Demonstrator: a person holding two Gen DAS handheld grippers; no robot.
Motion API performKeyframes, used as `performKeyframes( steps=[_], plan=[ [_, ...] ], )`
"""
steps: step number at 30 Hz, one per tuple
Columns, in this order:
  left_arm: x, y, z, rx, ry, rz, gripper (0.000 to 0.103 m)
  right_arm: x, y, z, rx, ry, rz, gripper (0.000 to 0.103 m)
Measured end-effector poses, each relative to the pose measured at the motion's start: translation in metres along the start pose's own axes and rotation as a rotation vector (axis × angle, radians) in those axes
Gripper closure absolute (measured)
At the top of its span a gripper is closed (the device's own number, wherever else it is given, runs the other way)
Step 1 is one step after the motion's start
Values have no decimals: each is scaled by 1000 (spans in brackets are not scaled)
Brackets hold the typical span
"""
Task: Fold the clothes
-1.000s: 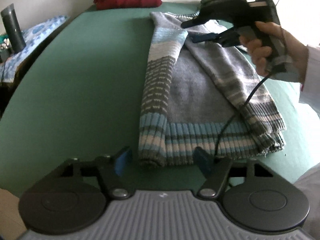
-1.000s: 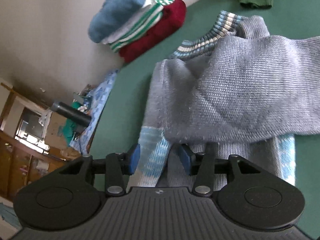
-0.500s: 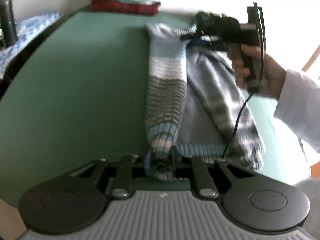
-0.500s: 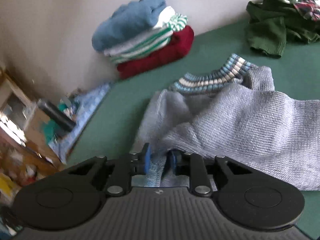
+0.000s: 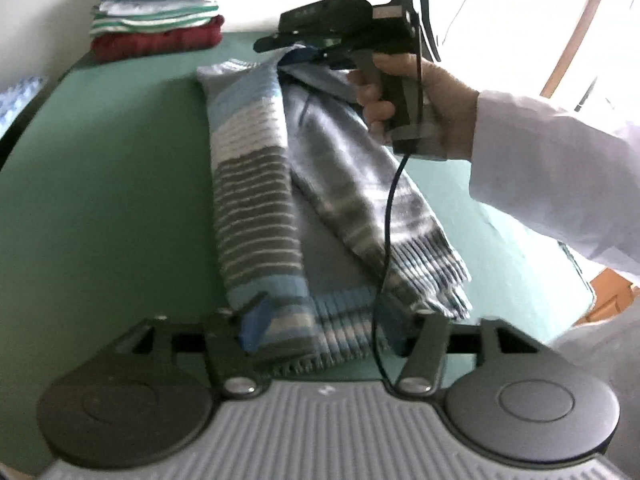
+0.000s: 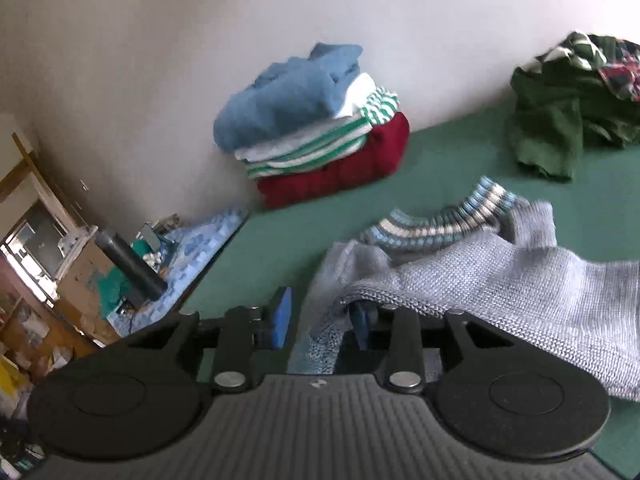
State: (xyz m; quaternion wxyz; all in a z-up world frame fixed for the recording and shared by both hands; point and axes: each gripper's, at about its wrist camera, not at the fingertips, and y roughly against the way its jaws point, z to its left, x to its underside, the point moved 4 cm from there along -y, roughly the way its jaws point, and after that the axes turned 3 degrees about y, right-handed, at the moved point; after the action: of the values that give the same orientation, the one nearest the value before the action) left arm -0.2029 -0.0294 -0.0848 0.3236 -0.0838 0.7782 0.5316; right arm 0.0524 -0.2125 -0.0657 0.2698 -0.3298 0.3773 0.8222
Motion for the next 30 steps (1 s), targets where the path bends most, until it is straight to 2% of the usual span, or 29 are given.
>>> performKeyframes(
  steps=[4,9,11,14,17,20,23,26,27,28,29,30],
  plan=[
    [6,-26,1,-38,-13,50,38,12,-15,2,8,37,104,65],
    [8,-22,5,-15,-13,64,45,28,-9,7,-1,117,152,64],
    [10,-16,12,-10,-7,83,47,35,3,6,-66,83,196,61],
    [16,-7,19,-31,10,96,47,51,25,6,-227,-3,291,61],
    [16,-2,25,-61,7,100,47,73,49,7,-267,26,351,61],
    [7,-9,17,-61,-43,96,46,94,57,8,-289,5,406,65],
    [3,-19,5,-69,-117,95,45,104,53,17,-292,11,402,65],
    [2,-31,3,-98,-147,109,46,109,43,24,-278,-24,400,65],
    [3,-33,4,-109,-146,112,47,109,40,26,-283,-38,404,68],
    [3,-33,7,-110,-133,115,47,110,38,28,-288,-52,408,77],
    [2,-32,11,-100,-103,117,49,108,41,31,-324,-67,409,82],
    [0,-30,15,-84,-65,116,55,105,44,34,-363,-83,410,87]
  ],
)
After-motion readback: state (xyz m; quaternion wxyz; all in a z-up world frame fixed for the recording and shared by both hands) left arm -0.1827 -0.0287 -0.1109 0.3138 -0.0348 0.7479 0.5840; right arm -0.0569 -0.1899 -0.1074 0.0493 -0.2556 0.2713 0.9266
